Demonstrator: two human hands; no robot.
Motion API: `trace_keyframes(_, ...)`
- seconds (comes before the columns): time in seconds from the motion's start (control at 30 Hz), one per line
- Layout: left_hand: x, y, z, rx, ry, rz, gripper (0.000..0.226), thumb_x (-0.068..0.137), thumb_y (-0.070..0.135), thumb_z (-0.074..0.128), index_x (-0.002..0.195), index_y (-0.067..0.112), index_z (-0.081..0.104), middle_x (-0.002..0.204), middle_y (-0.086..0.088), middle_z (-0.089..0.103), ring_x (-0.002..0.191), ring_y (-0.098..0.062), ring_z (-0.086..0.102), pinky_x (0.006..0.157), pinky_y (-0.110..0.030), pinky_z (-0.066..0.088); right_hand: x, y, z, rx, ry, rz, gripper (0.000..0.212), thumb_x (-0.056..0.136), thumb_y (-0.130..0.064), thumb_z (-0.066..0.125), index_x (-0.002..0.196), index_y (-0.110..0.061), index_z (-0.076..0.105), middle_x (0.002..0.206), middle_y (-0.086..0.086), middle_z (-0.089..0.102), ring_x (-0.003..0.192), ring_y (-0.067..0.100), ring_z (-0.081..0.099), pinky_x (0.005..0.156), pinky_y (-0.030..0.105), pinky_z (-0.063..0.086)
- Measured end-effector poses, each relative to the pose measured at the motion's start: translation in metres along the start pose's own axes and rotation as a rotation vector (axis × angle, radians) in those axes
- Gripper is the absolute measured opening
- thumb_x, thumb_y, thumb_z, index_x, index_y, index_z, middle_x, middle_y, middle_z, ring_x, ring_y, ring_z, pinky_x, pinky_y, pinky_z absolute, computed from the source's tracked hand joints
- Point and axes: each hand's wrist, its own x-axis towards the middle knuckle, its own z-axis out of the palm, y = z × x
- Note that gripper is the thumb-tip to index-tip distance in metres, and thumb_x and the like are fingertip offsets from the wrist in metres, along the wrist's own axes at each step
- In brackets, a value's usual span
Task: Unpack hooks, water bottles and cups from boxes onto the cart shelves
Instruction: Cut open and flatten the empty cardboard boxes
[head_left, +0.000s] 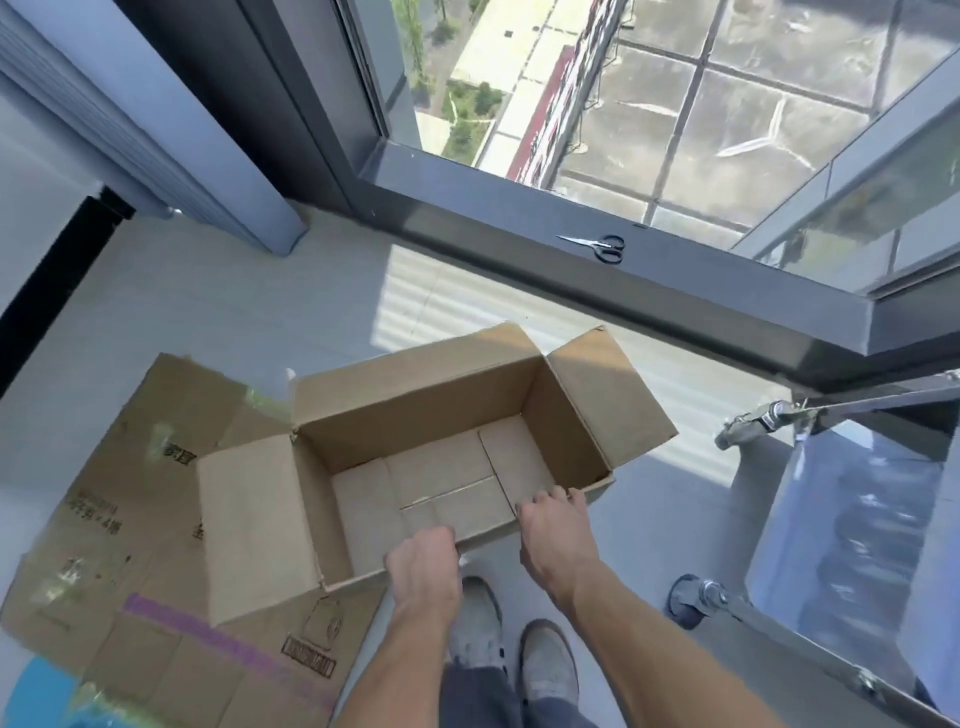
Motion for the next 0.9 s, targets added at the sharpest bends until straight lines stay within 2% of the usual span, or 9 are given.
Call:
trace_keyframes(0.07, 0.03, -0.002, -0.012, 0.049, 0.041, 0.001, 0.027, 0.094, 0.003, 0.044, 0.093, 0.026, 0.059, 0.102, 0.003, 0.069, 0.096, -0.02, 0.063, 0.081, -0.029, 0.043, 0.025, 0.0, -0.009, 0.024, -0.012, -0.014, 0.03, 0.091, -0.017, 0.053, 0.121, -0.017, 0.054, 0.121, 0.009, 0.06, 0.116, 0.03, 0.049, 0.104, 0.043, 0.032)
trace_keyframes(0.2, 0.093, -0.014, -0.03, 0.17, 0.064, -0.016, 0.029, 0.097, 0.011, 0.047, 0.118, 0.026, 0.059, 0.118, 0.0, 0.064, 0.114, -0.021, 0.054, 0.099, -0.034, 0.037, 0.08, -0.002, -0.025, 0.103, -0.14, -0.065, 0.034, 0.093, -0.014, 0.053, 0.127, -0.016, 0.05, 0.125, 0.01, 0.059, 0.119, 0.03, 0.051, 0.104, 0.044, 0.035)
trace_keyframes(0.37, 0.134, -0.017, -0.063, 0.147, -0.003, 0.057, 0.03, 0.094, 0.01, 0.048, 0.121, 0.019, 0.059, 0.117, -0.002, 0.065, 0.112, -0.019, 0.056, 0.098, -0.031, 0.041, 0.121, -0.008, -0.043, 0.249, -0.321, 0.0, 0.033, 0.094, -0.008, 0.048, 0.126, -0.011, 0.056, 0.122, 0.014, 0.063, 0.111, 0.034, 0.061, 0.091, 0.039, 0.049)
trace_keyframes(0.5, 0.165, -0.005, -0.105, 0.056, 0.07, 0.069, 0.028, 0.094, 0.014, 0.047, 0.121, 0.017, 0.054, 0.112, -0.004, 0.06, 0.101, -0.019, 0.058, 0.085, -0.031, 0.047, 0.141, 0.006, -0.062, 0.475, -0.208, 0.144, 0.03, 0.091, -0.013, 0.045, 0.117, -0.015, 0.06, 0.109, 0.015, 0.068, 0.1, 0.034, 0.065, 0.085, 0.036, 0.054)
trace_keyframes(0.63, 0.213, 0.037, -0.145, 0.06, 0.124, 0.113, 0.026, 0.092, 0.013, 0.046, 0.116, 0.017, 0.053, 0.112, -0.007, 0.058, 0.101, -0.025, 0.059, 0.08, -0.035, 0.045, 0.152, 0.03, -0.065, 0.615, -0.071, 0.292, 0.011, 0.094, -0.013, 0.046, 0.085, -0.013, 0.053, 0.08, 0.009, 0.057, 0.067, 0.024, 0.057, 0.057, 0.022, 0.045)
trace_keyframes(0.67, 0.226, 0.051, -0.154, 0.072, 0.121, 0.14, 0.027, 0.09, 0.011, 0.046, 0.116, 0.018, 0.052, 0.114, -0.007, 0.058, 0.102, -0.027, 0.059, 0.081, -0.036, 0.046, 0.155, 0.036, -0.062, 0.644, -0.071, 0.304, 0.012, 0.095, -0.015, 0.047, 0.084, -0.014, 0.051, 0.083, 0.009, 0.058, 0.071, 0.023, 0.06, 0.057, 0.022, 0.044)
trace_keyframes(0.7, 0.24, 0.068, -0.161, 0.098, 0.123, 0.186, 0.029, 0.09, 0.01, 0.046, 0.118, 0.017, 0.052, 0.115, -0.008, 0.057, 0.103, -0.029, 0.058, 0.082, -0.037, 0.046, 0.155, 0.037, -0.065, 0.683, -0.149, 0.309, 0.006, 0.094, -0.016, 0.049, 0.091, -0.015, 0.053, 0.093, 0.01, 0.061, 0.084, 0.026, 0.064, 0.064, 0.024, 0.046)
trace_keyframes(0.77, 0.265, 0.105, -0.171, 0.164, 0.124, 0.283, 0.033, 0.092, 0.014, 0.046, 0.125, 0.015, 0.049, 0.119, -0.009, 0.054, 0.107, -0.03, 0.057, 0.083, -0.038, 0.046, 0.159, 0.041, -0.054, 0.634, -0.211, 0.299, 0.02, 0.094, -0.017, 0.049, 0.112, -0.013, 0.055, 0.115, 0.012, 0.06, 0.109, 0.03, 0.06, 0.085, 0.032, 0.048)
trace_keyframes(0.9, 0.301, 0.192, -0.178, 0.161, 0.155, 0.312, 0.033, 0.091, 0.016, 0.048, 0.124, 0.012, 0.049, 0.119, -0.011, 0.048, 0.11, -0.03, 0.052, 0.079, -0.037, 0.041, 0.171, 0.062, -0.041, 0.639, -0.246, 0.235, 0.035, 0.095, -0.009, 0.049, 0.13, -0.01, 0.05, 0.13, 0.014, 0.051, 0.12, 0.03, 0.054, 0.097, 0.039, 0.046)
